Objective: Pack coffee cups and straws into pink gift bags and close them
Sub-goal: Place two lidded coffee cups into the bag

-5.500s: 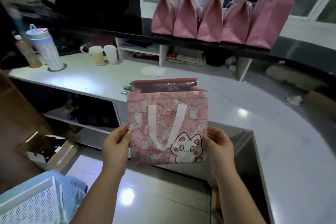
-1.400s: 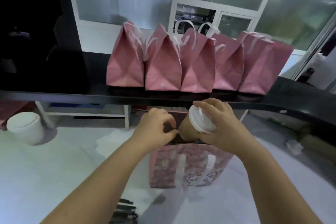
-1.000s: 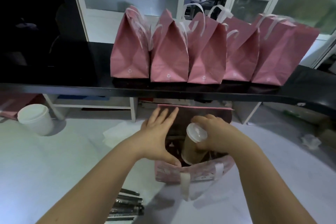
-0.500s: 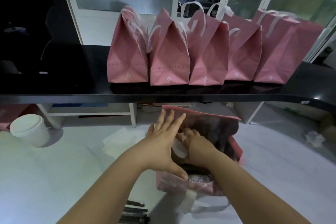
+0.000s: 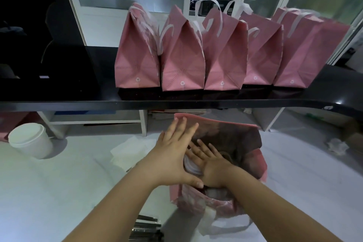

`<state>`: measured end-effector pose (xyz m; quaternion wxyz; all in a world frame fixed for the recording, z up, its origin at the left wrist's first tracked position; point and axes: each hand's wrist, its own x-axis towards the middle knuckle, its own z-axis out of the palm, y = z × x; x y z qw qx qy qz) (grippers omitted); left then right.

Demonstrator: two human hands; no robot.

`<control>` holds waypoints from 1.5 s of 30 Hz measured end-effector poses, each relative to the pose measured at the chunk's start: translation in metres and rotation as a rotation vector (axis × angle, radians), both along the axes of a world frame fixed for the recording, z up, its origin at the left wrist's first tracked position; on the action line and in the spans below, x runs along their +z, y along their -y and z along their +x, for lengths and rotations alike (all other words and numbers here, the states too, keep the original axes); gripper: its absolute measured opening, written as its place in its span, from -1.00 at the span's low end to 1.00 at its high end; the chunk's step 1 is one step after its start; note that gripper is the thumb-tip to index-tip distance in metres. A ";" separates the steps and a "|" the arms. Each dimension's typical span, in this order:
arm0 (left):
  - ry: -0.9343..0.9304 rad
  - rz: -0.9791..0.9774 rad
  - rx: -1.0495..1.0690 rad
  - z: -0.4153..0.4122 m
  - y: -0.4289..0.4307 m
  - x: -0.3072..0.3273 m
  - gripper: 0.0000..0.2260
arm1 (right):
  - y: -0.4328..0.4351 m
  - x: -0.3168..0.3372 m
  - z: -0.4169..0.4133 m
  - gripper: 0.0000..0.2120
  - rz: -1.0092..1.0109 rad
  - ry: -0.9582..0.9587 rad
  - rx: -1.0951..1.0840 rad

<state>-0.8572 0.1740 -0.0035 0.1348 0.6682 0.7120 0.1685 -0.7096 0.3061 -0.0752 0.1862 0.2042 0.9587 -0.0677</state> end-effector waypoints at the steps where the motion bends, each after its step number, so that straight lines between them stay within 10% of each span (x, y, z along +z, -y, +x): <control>1: -0.007 0.023 0.017 -0.002 0.000 0.003 0.11 | 0.000 0.013 -0.003 -0.17 -0.036 0.001 -0.016; 8: -0.070 0.279 0.191 -0.046 0.013 0.046 -0.45 | 0.014 0.135 -0.021 -0.72 -0.122 -0.370 -0.141; 17: -0.264 0.263 0.612 -0.175 0.105 0.062 -0.69 | 0.081 0.151 -0.190 -0.63 0.079 -0.536 0.105; 34: -0.114 -0.034 0.995 -0.343 0.268 -0.041 -0.52 | 0.229 0.031 -0.473 -0.38 0.130 -0.309 0.418; 45: -0.140 0.018 0.946 -0.372 0.258 -0.033 -0.54 | 0.222 0.019 -0.463 -0.22 0.220 -0.262 0.441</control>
